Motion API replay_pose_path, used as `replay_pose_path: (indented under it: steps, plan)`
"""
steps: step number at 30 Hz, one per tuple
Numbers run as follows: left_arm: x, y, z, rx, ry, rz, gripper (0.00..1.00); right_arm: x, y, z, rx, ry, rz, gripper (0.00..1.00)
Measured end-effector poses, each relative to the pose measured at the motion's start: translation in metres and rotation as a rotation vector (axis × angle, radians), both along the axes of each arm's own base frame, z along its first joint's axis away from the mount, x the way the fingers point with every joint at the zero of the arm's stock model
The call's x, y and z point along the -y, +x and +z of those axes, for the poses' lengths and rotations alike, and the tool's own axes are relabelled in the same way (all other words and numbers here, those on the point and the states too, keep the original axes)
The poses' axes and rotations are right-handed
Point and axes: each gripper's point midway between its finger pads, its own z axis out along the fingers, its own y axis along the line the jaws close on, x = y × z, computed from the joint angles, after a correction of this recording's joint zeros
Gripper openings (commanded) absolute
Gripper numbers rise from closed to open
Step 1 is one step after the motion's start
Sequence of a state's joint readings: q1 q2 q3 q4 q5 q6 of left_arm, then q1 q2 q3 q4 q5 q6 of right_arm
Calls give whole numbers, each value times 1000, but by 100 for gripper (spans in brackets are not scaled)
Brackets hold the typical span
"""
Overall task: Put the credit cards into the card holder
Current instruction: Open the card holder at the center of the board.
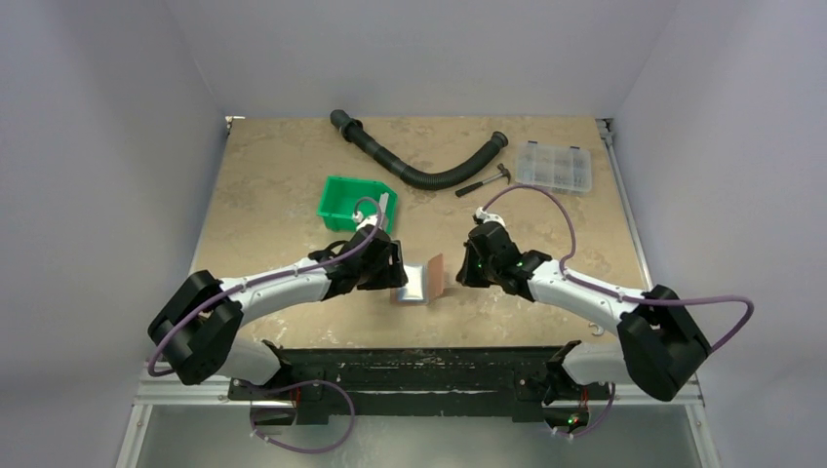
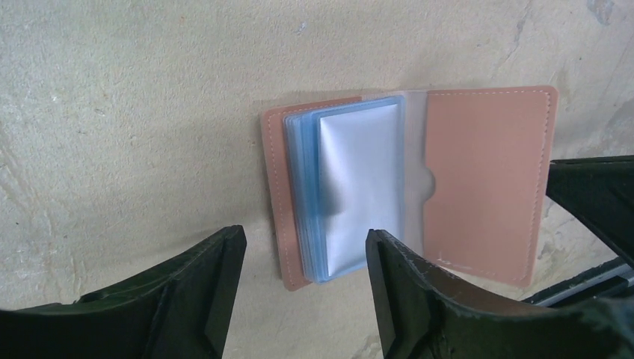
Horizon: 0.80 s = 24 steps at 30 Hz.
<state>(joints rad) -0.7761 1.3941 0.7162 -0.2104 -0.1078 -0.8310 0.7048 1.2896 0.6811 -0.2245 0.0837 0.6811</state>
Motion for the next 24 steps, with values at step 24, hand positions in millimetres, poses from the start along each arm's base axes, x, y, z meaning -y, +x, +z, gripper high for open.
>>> replay_pose_path:
  steps: [24]
  plan:
    - [-5, 8, -20, -105, -253, 74, 50, 28, 0, -45, -91, -101, -4, 25]
